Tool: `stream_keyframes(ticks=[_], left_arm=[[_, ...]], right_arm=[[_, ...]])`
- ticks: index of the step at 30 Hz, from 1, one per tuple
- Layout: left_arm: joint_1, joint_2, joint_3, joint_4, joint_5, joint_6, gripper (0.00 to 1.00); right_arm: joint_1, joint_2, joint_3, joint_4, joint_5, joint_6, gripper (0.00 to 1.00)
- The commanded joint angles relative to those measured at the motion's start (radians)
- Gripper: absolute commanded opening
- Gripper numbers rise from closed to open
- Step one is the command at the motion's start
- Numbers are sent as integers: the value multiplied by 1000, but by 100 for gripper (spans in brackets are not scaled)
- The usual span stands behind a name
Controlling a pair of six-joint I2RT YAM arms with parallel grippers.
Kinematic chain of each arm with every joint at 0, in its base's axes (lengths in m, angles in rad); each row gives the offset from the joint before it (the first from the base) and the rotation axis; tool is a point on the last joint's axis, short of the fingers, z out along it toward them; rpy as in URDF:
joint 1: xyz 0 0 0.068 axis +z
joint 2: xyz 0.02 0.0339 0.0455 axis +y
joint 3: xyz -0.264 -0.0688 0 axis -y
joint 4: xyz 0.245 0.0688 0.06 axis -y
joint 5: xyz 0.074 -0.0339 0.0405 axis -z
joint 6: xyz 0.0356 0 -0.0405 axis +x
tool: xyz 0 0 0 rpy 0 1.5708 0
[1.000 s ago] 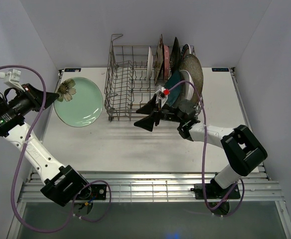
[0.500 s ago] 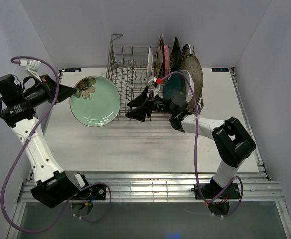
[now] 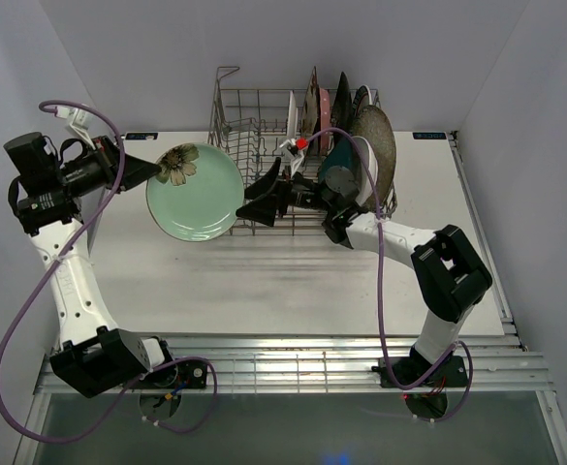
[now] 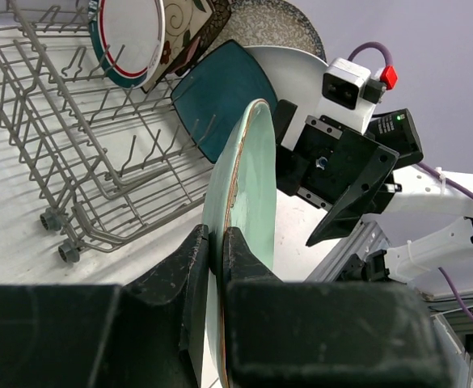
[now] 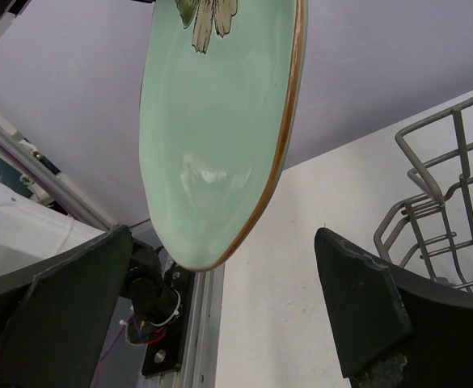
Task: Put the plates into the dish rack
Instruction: Insert the plate into the dish rack.
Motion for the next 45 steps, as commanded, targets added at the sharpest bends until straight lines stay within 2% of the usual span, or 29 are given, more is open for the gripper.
stream_keyframes(ticks=[1, 3, 6, 12, 13, 16, 21, 22, 32, 36, 37, 40, 41, 43, 44, 45], left_arm=[[-18, -40, -6, 67, 53, -58, 0], [-24, -41, -12, 70, 56, -59, 0], [-27, -46, -23, 76, 59, -61, 0], [-30, -46, -33, 84, 80, -64, 0], [-32, -44, -35, 85, 83, -65, 0], [-32, -47, -38, 85, 88, -65, 0], [-32, -47, -44, 90, 94, -65, 0], [-33, -46, -44, 91, 96, -65, 0], [-33, -29, -49, 94, 93, -59, 0], [-33, -21, -43, 97, 83, -50, 16], [-33, -20, -41, 97, 77, -48, 28], [-35, -7, -33, 97, 67, -45, 44], [-35, 0, -26, 97, 67, -45, 56], [-33, 8, -16, 99, 63, -45, 64], [-33, 13, -10, 97, 63, -47, 71], [-33, 25, 5, 97, 62, -48, 74]], right_arm=[[9, -4, 57, -29, 20, 12, 100], [12, -5, 63, -47, 24, 10, 100], [12, -5, 77, -58, 23, 18, 89], [17, -16, 77, -48, 32, 50, 57], [17, -19, 76, -46, 38, 55, 48], [17, -27, 77, -66, 55, 59, 31], [19, -38, 71, -61, 66, 65, 18], [19, -39, 73, -63, 67, 68, 10], [19, -45, 91, -98, 121, 82, 8], [19, -41, 144, -120, 138, 99, 8], [19, -41, 157, -126, 142, 98, 8], [19, -45, 201, -165, 168, 90, 8], [17, -47, 214, -193, 181, 87, 8], [12, -47, 252, -224, 196, 78, 8], [11, -45, 266, -235, 204, 76, 8], [9, -45, 276, -248, 207, 78, 8]])
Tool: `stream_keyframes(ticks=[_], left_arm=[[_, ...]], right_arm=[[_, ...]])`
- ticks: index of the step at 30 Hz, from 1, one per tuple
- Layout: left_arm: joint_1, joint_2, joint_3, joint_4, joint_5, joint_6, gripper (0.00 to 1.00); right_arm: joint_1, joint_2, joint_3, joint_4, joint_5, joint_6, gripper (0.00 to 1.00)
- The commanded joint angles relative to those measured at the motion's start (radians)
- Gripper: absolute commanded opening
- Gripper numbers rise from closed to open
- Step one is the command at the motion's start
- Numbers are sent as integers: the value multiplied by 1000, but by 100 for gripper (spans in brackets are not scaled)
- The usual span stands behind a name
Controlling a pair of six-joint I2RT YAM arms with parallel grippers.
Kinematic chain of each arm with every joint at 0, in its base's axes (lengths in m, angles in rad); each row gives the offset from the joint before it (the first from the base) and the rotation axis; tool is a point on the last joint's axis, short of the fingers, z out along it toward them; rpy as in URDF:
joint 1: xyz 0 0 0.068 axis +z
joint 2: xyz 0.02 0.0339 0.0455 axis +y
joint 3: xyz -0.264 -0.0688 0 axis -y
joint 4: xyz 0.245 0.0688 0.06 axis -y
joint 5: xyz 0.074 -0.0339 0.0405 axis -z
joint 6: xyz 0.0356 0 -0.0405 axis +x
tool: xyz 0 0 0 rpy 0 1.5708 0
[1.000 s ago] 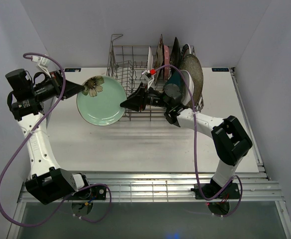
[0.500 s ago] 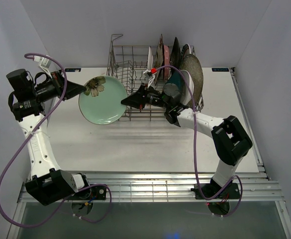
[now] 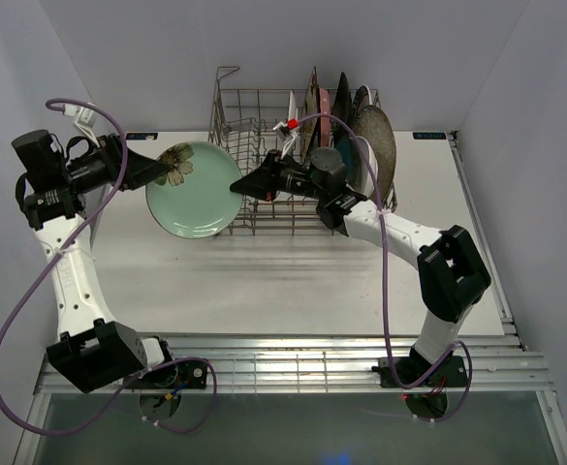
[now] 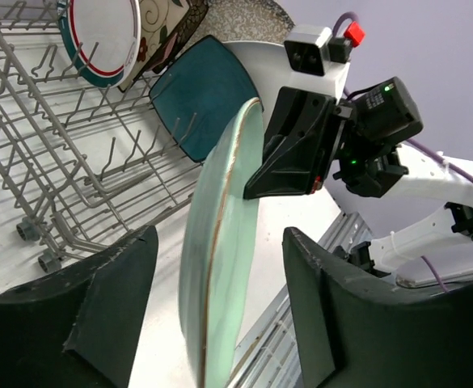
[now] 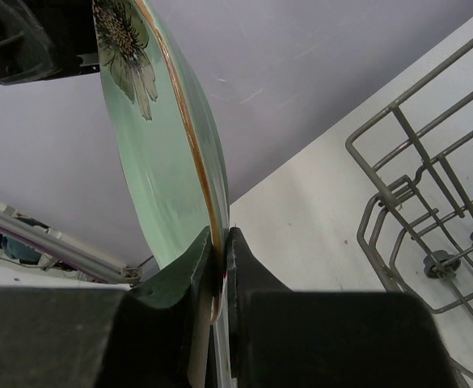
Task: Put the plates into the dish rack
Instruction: Insert the plate into the dish rack.
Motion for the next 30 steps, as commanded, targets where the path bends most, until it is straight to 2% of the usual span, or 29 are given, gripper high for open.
stream_keyframes(ticks=[1, 8, 12, 20, 30], left_arm=[[-3, 19, 61, 8, 17, -6, 75], [-3, 73, 153, 19, 5, -44, 84], [-3, 61, 198, 20, -30, -48, 98], [0, -36, 178, -1, -254, 6, 98], [-1, -149, 85, -3, -389, 71, 98]], right_arm=[[-6, -45, 145, 75, 47, 14, 8], [-17, -43, 301, -85, 103, -49, 8], [-26, -60, 349, -185, 150, -110, 8], [-58, -166, 314, -308, 265, -226, 8], [-101, -269, 292, -418, 403, -333, 8]])
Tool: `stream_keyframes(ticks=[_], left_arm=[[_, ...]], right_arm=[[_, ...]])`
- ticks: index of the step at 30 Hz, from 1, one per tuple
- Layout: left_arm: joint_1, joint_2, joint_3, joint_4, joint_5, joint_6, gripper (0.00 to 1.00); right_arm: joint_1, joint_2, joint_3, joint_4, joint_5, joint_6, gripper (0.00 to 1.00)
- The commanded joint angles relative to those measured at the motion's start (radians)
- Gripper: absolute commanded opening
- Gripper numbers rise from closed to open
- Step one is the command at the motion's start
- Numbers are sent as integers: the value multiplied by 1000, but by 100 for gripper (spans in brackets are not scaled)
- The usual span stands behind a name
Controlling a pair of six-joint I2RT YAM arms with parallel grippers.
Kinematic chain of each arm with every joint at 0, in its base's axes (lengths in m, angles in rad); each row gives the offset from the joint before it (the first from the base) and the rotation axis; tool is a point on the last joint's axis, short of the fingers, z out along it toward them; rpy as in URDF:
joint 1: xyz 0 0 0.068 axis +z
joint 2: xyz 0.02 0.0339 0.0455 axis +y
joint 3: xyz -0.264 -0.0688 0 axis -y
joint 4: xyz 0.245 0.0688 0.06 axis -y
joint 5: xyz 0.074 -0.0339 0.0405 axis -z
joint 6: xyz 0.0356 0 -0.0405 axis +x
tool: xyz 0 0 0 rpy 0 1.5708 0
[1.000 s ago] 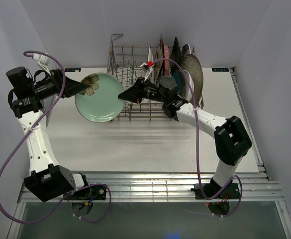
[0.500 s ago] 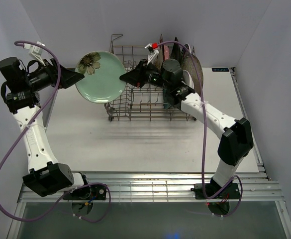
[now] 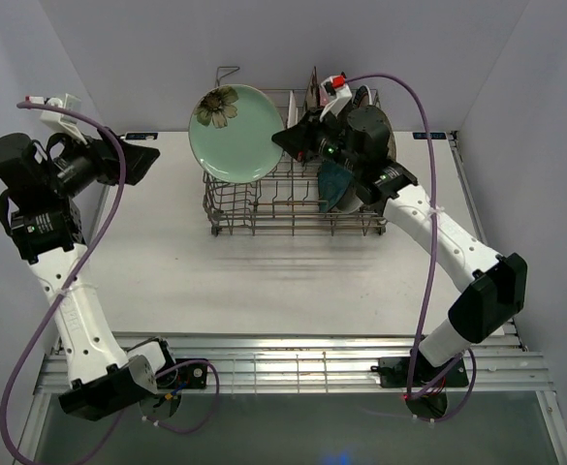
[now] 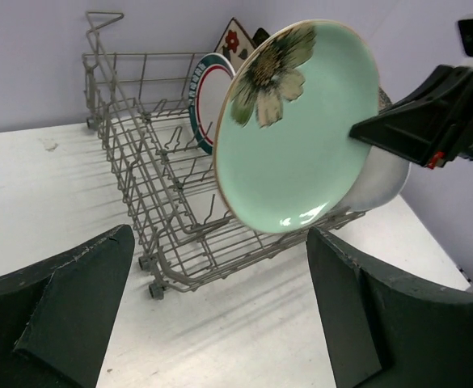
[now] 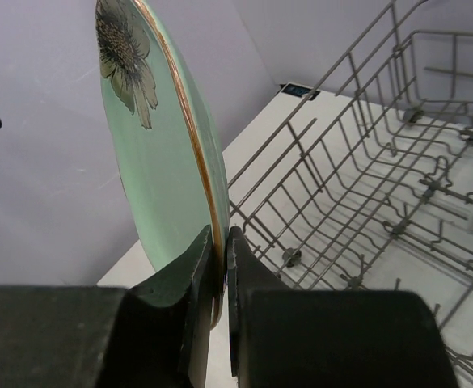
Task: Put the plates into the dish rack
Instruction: Insert the plate into the dish rack.
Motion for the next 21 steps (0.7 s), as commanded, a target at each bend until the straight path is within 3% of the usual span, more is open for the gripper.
stream_keyframes(ticks=[1, 13, 21], left_arm=[[0, -53, -60, -2, -71, 41, 98], [-1, -179, -353, 17, -203, 173, 98], [0, -195, -480, 58, -303, 202, 98]], right_arm=[[-6, -109, 51, 94, 129, -50, 8], [-6, -199, 53, -81, 479, -201, 8], [5, -169, 116, -207, 689, -290, 8]])
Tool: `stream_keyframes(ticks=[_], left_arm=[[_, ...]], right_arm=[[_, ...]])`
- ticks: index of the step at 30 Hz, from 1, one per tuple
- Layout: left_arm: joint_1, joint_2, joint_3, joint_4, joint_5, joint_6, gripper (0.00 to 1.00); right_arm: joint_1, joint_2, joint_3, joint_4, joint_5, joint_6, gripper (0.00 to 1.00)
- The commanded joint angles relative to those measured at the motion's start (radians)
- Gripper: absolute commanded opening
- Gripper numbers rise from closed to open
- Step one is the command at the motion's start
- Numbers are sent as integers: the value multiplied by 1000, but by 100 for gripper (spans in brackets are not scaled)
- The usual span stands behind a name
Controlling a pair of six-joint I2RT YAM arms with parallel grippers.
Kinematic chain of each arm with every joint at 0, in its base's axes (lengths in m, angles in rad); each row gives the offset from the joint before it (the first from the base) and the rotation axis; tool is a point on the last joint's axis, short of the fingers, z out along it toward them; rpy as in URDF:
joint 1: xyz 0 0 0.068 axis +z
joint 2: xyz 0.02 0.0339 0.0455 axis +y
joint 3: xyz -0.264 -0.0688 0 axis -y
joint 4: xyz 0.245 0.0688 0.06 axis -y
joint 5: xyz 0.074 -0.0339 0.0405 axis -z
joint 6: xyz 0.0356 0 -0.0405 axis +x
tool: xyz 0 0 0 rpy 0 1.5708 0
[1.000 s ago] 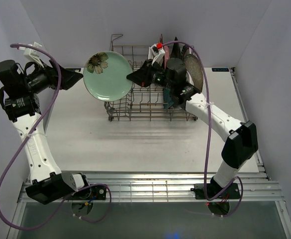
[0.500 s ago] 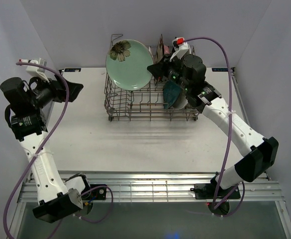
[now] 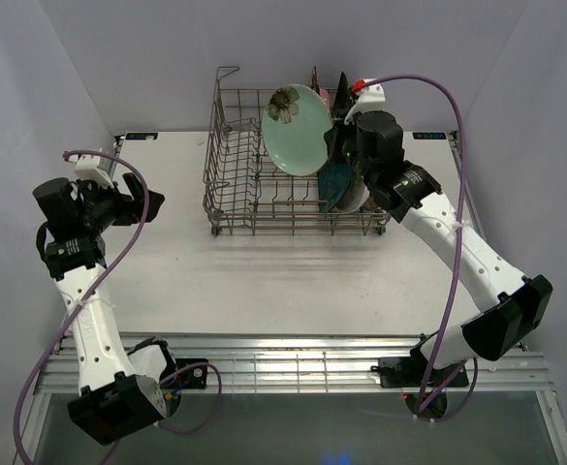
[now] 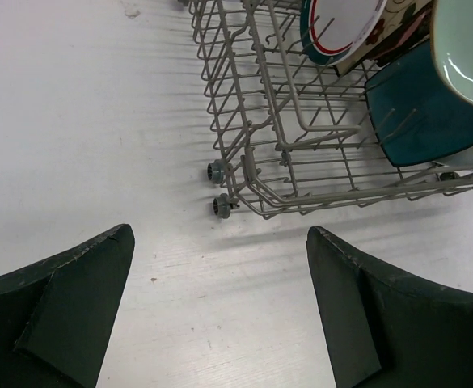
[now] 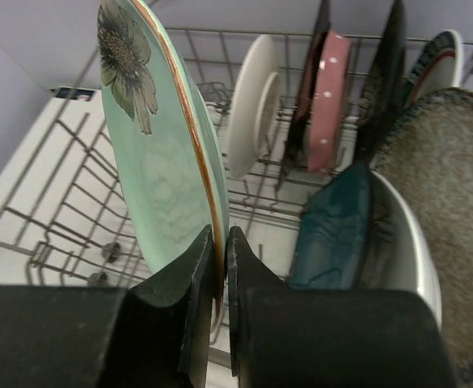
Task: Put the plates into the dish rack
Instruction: Insert the plate into the dish rack.
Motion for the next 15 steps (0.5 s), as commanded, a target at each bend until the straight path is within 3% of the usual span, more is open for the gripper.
stream_keyframes(ticks=[1, 15], left_arm=[[0, -40, -38, 56, -62, 23, 98], [0, -58, -65, 84, -75, 13, 98]], right_arm=[[8, -20, 123, 99, 191, -48, 8], [65, 57, 188, -55, 515, -149, 8]])
